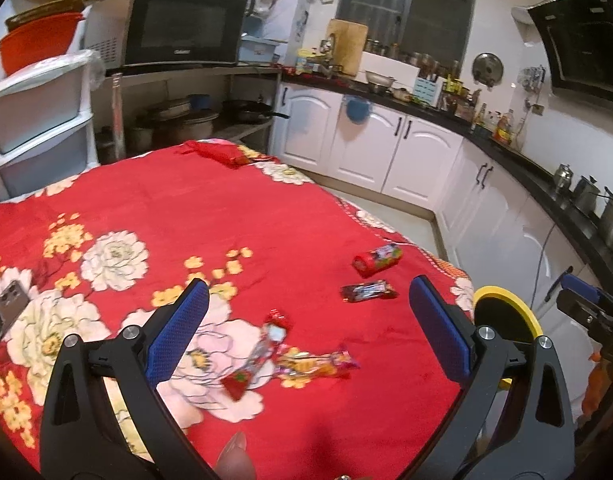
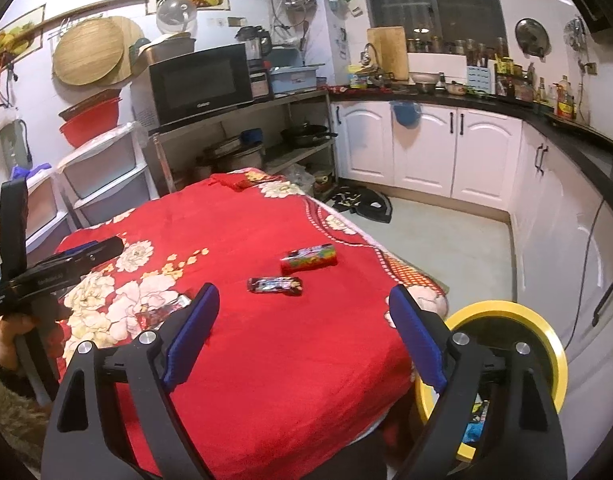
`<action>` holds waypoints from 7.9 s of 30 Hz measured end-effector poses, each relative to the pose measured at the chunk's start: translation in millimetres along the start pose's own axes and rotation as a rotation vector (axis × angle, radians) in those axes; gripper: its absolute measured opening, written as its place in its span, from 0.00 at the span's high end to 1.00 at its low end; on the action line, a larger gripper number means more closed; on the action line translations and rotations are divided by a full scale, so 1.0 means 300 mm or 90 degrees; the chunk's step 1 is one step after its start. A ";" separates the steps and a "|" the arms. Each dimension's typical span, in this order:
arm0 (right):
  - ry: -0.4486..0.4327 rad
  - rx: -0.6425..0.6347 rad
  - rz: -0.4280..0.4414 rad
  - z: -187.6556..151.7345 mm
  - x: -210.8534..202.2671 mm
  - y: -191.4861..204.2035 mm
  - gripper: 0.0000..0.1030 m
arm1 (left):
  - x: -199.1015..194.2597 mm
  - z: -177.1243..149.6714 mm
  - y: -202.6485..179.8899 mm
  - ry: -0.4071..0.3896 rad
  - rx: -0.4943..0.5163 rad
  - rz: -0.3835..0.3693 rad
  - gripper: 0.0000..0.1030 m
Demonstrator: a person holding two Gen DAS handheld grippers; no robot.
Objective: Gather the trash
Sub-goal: 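Move both open tools back over the wrappers on the table, then grasp the red snack wrapper with the left tool while the right tool grasps the Energy bar wrapper, then carry the red wrapper and Energy bar wrapper over the bin with both tools, then open both tools to drop the two wrappers into the bin, then grasp the purple wrapper with the left tool while the right tool grasps the candy tube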
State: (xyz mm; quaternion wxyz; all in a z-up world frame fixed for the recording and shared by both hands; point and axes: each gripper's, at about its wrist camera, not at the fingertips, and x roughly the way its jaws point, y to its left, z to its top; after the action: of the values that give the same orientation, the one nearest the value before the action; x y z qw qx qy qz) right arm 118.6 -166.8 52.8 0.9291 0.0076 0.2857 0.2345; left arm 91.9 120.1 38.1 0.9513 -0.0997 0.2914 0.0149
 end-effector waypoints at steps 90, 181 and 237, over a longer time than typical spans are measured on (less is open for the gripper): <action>0.280 -0.165 0.107 -0.130 0.713 0.087 0.91 | 0.221 -0.262 0.224 0.166 -0.056 -0.053 0.93; 0.021 0.128 -0.098 -0.126 -0.159 -0.678 0.91 | 0.297 -0.108 -0.817 0.122 0.178 -0.290 0.93; 0.081 -0.041 -0.020 0.013 0.249 -0.426 0.25 | 0.327 -0.102 -0.391 0.113 0.072 -0.043 0.11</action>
State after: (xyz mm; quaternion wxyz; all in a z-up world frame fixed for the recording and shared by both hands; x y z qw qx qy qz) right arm 230.1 -247.1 -2.0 0.9123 -0.0418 0.3367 0.2294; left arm 166.4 -3.8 -20.2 0.9257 -0.0563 0.3716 -0.0423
